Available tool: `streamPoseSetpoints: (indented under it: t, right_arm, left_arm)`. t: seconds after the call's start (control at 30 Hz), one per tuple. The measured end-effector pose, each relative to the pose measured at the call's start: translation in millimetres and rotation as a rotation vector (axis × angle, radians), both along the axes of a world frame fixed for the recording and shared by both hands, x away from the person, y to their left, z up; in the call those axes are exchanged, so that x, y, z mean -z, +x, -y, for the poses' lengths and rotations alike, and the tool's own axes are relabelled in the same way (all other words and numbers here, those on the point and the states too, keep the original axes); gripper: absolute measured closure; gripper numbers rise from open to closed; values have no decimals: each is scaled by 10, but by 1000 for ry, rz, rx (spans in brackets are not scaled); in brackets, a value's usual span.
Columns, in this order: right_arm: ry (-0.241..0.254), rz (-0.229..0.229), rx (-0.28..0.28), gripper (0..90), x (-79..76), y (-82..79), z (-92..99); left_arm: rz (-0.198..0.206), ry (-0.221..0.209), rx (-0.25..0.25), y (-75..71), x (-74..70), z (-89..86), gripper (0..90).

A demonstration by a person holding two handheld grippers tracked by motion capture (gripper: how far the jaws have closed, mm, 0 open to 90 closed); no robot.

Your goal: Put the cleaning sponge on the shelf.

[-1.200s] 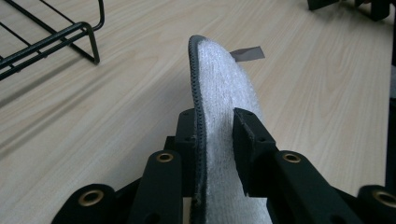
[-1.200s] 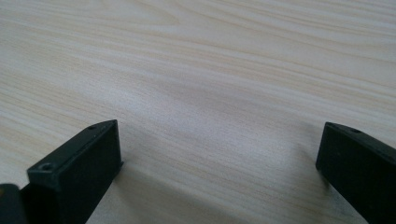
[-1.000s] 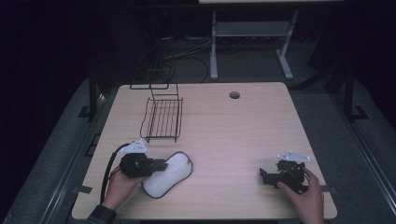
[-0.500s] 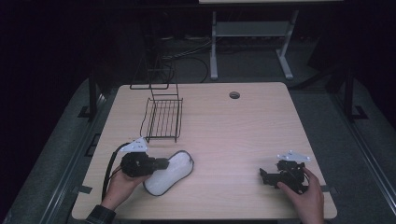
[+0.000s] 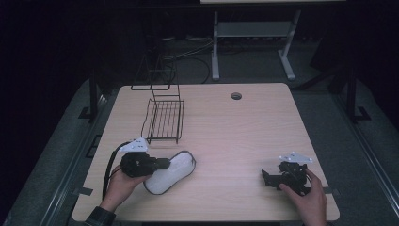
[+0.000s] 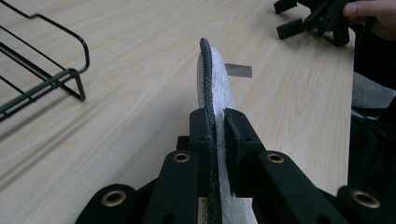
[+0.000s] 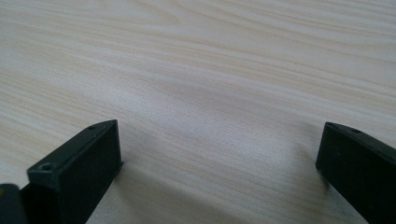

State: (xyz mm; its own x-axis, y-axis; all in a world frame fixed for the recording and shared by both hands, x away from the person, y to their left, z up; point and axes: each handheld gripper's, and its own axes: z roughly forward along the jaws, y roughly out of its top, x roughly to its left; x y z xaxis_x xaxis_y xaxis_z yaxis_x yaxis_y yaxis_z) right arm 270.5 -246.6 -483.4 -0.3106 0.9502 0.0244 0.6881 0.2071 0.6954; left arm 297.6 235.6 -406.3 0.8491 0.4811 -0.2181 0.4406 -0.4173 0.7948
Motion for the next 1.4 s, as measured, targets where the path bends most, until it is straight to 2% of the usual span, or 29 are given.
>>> streamPoseSetpoints:
  t: [0.2, 0.7, 1.1, 1.4]
  right_arm:
    - [0, 1, 0, 0, 1, 0, 0]
    - [0, 0, 0, 0, 0, 0, 0]
    - [0, 0, 0, 0, 0, 1, 0]
    - [0, 0, 1, 0, 0, 1, -1]
  left_arm:
    - [12, -7, -2, 42, -81, -11, 819]
    - [14, -21, -3, 160, -200, -61, 820]
    - [38, -51, -35, 322, -335, -153, 820]
    - [45, -48, -57, 429, -362, -209, 819]
